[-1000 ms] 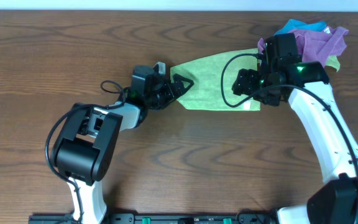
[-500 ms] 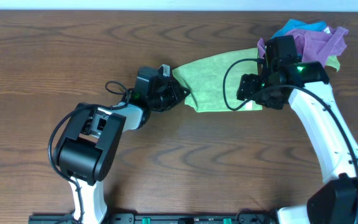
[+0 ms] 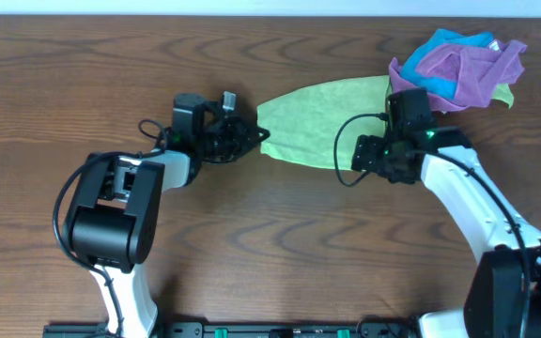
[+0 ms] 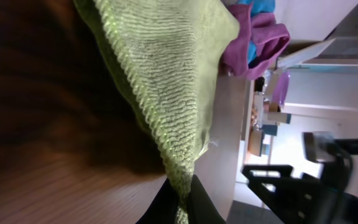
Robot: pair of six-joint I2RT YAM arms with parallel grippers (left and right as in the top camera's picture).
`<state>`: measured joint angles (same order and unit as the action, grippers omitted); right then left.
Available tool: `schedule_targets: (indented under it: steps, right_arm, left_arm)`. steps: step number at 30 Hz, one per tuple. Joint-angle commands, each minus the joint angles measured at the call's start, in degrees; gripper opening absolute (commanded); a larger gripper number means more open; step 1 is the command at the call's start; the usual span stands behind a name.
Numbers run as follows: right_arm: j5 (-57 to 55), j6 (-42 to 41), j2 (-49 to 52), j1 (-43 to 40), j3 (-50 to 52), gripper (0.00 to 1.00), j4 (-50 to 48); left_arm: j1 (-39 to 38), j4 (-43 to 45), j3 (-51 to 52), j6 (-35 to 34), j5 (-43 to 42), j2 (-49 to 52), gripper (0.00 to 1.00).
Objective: Fold the cloth
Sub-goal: 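Grasp the cloth's left edge with the left gripper, right gripper holding right edge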
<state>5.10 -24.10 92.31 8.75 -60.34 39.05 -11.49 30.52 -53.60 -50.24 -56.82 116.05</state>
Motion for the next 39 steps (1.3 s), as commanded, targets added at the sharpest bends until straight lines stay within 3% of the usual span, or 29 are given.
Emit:
schedule_targets:
  steps: [1,13,24,39]
  right_arm:
    - [-0.52,-3.37,-0.17,-0.22,2.16,0.80,-2.25]
    - [-0.66,-6.78,-0.15,-0.22,9.11,0.82,-11.67]
    - [-4.74,-7.43,0.15,-0.22,10.69,0.81,-19.02]
    - [-1.33,-10.21,6.43,-0.02,10.69,0.76,-20.83]
  left_arm:
    - [1.20,-0.94,-0.55,3.37,-4.98,0.66,0.06]
    - [3.19,-10.75,-0.55,11.50,-7.65,0.61,0.06]
    - [6.45,-25.86,-0.55,22.88,-7.48,0.61,0.06]
    - [8.11,-27.34,-0.55,23.69,-7.54,0.61,0.06]
